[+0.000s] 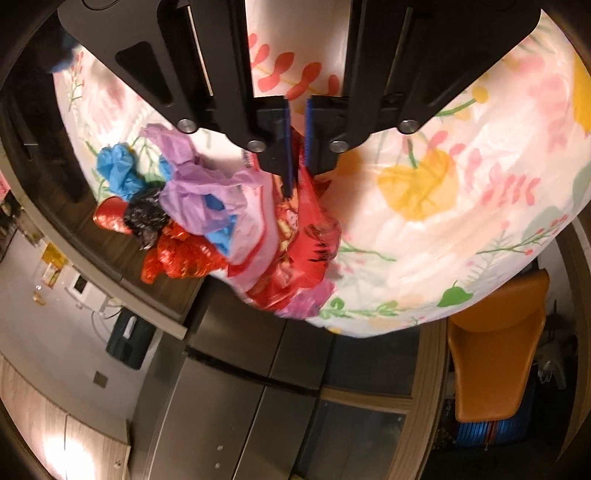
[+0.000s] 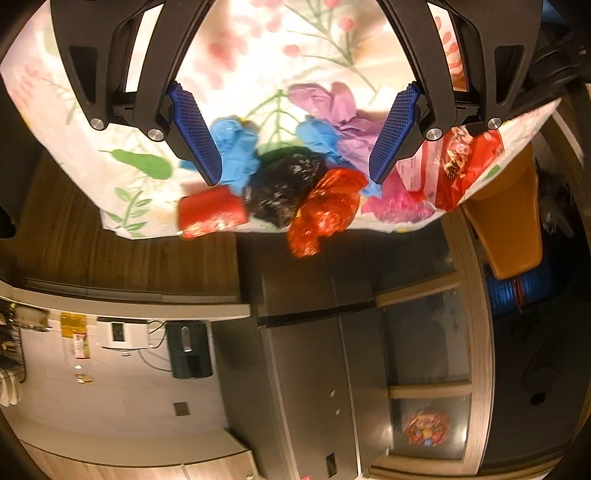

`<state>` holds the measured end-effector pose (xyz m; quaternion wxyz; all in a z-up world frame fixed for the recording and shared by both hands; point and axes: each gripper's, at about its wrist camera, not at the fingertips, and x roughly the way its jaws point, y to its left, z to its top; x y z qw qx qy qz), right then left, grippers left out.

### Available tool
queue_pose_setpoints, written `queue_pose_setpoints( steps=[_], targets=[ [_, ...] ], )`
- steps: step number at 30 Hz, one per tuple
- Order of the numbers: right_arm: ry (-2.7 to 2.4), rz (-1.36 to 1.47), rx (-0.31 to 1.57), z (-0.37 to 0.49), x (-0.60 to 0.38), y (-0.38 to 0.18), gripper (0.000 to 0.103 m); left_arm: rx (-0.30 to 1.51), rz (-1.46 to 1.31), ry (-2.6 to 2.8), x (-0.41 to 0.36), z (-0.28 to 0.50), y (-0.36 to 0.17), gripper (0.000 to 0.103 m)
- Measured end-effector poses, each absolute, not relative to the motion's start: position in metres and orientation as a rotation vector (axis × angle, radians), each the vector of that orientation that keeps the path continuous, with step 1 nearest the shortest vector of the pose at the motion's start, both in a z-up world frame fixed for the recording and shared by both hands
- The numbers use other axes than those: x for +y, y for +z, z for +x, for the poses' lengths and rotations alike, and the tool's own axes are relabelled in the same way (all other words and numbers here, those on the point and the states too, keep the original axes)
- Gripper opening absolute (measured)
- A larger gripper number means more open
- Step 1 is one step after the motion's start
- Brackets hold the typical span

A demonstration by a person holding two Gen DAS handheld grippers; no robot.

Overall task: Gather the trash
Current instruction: 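Grasp the red-white snack bag with the left gripper while the right gripper grasps the purple glove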

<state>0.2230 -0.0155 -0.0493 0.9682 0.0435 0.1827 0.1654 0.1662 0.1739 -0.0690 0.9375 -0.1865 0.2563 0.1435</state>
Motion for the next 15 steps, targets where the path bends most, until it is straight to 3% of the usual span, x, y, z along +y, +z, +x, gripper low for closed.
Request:
queue_pose_setpoints(
  steps=[15],
  targets=[
    [0.415,0.013,0.525,0.271,0.044,-0.076,0.069,0.344,-0.386,0.27,0.175,0.125,-0.031,0.0]
  ],
)
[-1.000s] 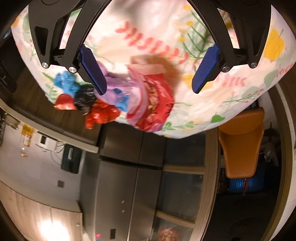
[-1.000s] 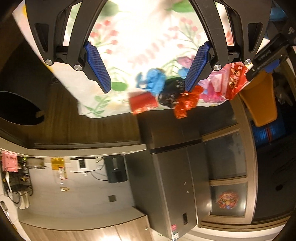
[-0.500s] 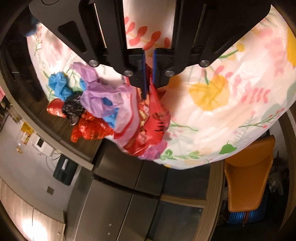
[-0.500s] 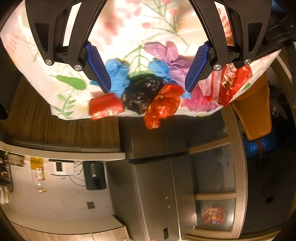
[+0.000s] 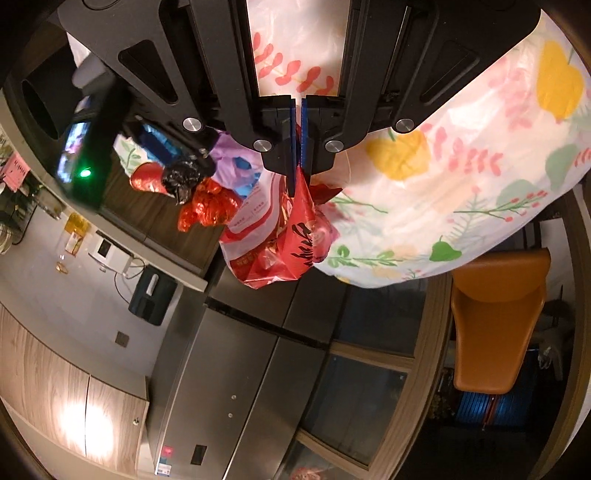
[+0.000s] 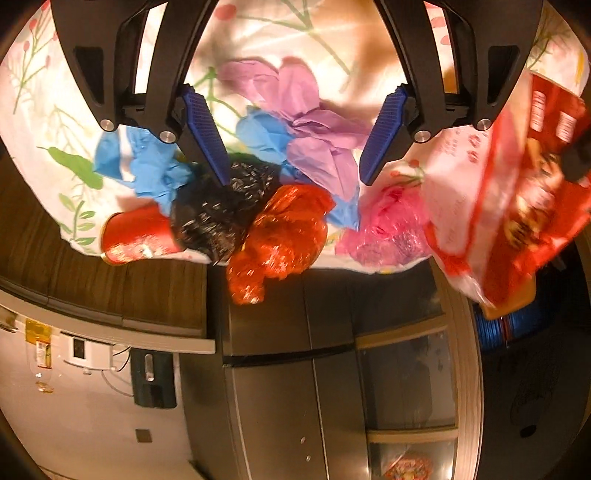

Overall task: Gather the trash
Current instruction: 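Grasp the red-white snack bag with the left gripper while the right gripper grasps the purple glove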

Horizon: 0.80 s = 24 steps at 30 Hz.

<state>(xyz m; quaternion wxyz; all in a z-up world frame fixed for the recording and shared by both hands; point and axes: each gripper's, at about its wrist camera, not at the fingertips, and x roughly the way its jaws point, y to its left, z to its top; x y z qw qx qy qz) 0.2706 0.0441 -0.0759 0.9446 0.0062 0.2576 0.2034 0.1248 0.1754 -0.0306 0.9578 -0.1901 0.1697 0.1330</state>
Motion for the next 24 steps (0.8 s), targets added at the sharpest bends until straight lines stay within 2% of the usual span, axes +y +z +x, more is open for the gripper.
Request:
queue_pose_setpoints(
  steps=[4,7,12,14,17,24],
  targets=[
    [0.431,0.003,0.579,0.278,0.051,-0.084,0.06,0.335,-0.382,0.275,0.177,0.121,-0.028,0.0],
    [0.46,-0.015,0.591,0.278,0.056,-0.087,0.044,0.339,-0.38,0.273,0.176,0.121,-0.028,0.0],
    [0.518,-0.029,0.592,0.275,0.059,-0.086,0.012,0.343,-0.372,0.269,0.174,0.118,-0.026,0.0],
    [0.536,-0.032,0.59,0.272,0.058,-0.086,0.007,0.343,-0.374,0.268,0.174,0.116,-0.025,0.0],
    [0.544,-0.021,0.561,0.261,0.051,-0.08,0.003,0.344,-0.372,0.266,0.173,0.115,-0.025,0.0],
    [0.531,0.021,0.465,0.226,0.013,-0.052,0.003,0.339,-0.353,0.245,0.159,0.11,-0.018,0.0]
  ],
)
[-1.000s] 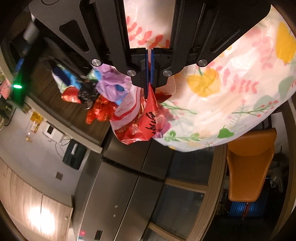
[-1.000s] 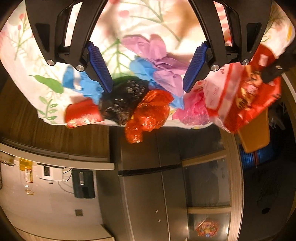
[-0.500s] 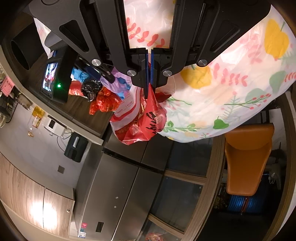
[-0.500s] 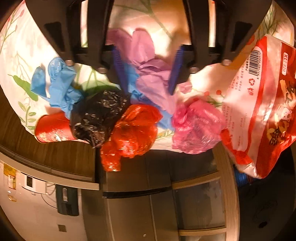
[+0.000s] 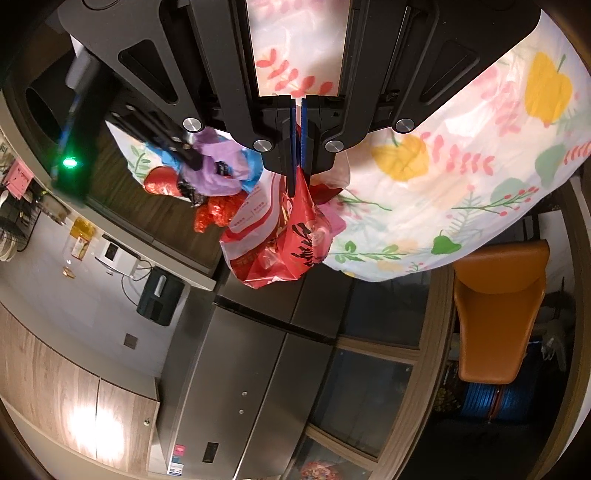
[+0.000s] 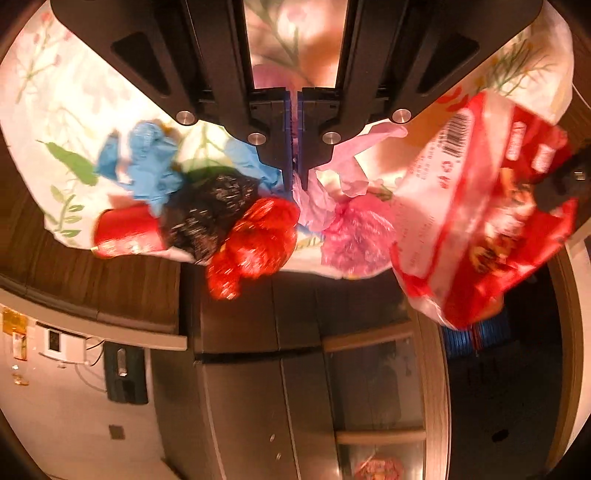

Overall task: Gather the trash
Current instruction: 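Grasp the red-white snack bag with the left gripper while the right gripper grasps the purple glove, then carry the snack bag and glove over the black bin and open both grippers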

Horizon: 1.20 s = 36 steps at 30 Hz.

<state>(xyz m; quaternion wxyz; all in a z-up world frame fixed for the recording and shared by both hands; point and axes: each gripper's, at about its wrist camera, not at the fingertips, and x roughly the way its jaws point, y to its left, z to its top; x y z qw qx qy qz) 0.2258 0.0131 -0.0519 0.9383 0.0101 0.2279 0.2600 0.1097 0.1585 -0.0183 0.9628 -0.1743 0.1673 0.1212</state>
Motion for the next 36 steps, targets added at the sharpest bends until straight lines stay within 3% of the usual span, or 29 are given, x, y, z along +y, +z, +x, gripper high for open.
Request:
queue_pose_setpoints(
  steps=[13,36],
  targets=[
    [0.421,0.088,0.335,0.181,-0.076,-0.01,0.003,0.325,-0.309,0.156,0.104,0.107,-0.004,0.0],
    [0.091,0.169,0.208,0.153,-0.245,0.011,0.003,0.331,-0.167,-0.122,-0.036,0.148,0.012,0.0]
  ],
)
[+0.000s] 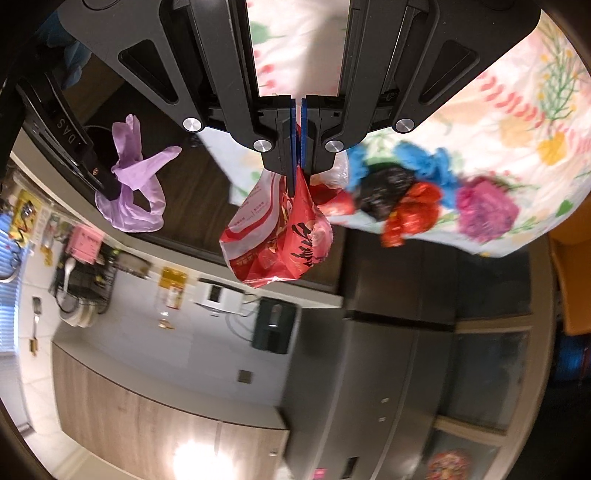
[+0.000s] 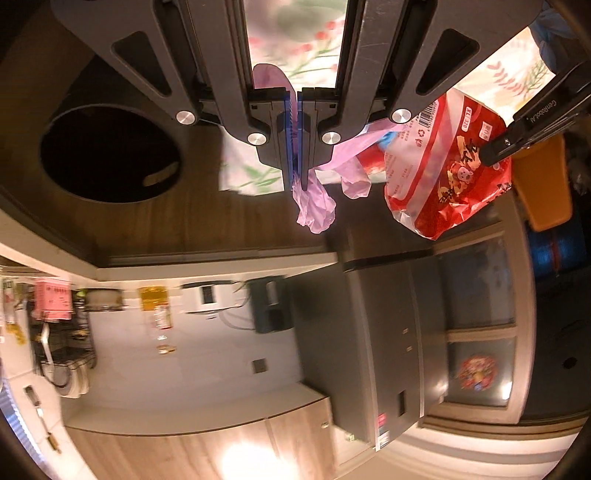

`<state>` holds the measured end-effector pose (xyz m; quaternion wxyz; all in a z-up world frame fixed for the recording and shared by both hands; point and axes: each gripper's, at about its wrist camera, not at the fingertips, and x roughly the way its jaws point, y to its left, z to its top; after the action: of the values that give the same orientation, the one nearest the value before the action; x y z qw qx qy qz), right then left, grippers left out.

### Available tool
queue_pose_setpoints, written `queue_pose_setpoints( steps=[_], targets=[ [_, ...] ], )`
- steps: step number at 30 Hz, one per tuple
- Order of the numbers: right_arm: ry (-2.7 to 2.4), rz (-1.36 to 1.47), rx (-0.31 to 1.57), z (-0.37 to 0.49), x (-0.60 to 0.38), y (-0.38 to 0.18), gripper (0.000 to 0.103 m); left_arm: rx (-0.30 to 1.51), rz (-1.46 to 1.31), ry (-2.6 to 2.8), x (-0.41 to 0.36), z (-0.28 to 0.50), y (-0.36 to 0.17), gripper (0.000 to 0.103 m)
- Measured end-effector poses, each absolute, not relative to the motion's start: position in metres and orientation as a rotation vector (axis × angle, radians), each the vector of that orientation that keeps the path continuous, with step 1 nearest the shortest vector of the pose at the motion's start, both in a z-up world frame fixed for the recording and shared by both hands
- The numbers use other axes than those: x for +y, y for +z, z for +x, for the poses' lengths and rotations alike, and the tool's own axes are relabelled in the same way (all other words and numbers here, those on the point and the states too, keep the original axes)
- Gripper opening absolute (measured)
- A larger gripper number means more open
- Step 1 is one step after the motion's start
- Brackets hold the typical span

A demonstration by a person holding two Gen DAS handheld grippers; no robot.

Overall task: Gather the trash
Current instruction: 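Carry the snack bag and glove over the black bin and open both grippers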

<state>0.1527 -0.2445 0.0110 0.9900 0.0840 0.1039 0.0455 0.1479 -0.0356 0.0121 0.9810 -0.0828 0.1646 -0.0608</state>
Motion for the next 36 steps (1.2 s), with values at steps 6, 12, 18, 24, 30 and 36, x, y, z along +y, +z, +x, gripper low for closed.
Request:
queue_pose_setpoints(
  steps=[6,12,18,24,30,36],
  targets=[
    [-0.009,0.18,0.172,0.144,-0.285,0.015,0.003,0.31,-0.122,-0.215,-0.081,0.159,0.021,0.0],
    [-0.084,0.19,0.151,0.139,-0.315,0.017,0.003,0.301,-0.083,-0.298,-0.127,0.167,0.025,0.0],
    [-0.133,0.199,0.144,0.135,-0.337,0.016,0.003,0.287,-0.054,-0.364,-0.166,0.175,0.03,0.0],
    [-0.173,0.211,0.138,0.134,-0.357,0.016,0.003,0.28,-0.043,-0.409,-0.193,0.182,0.029,0.0],
    [-0.205,0.212,0.14,0.136,-0.374,0.015,0.003,0.291,-0.038,-0.449,-0.218,0.191,0.023,0.0],
    [-0.234,0.21,0.146,0.14,-0.384,0.012,0.003,0.31,-0.026,-0.476,-0.237,0.2,0.017,0.0]
  ],
)
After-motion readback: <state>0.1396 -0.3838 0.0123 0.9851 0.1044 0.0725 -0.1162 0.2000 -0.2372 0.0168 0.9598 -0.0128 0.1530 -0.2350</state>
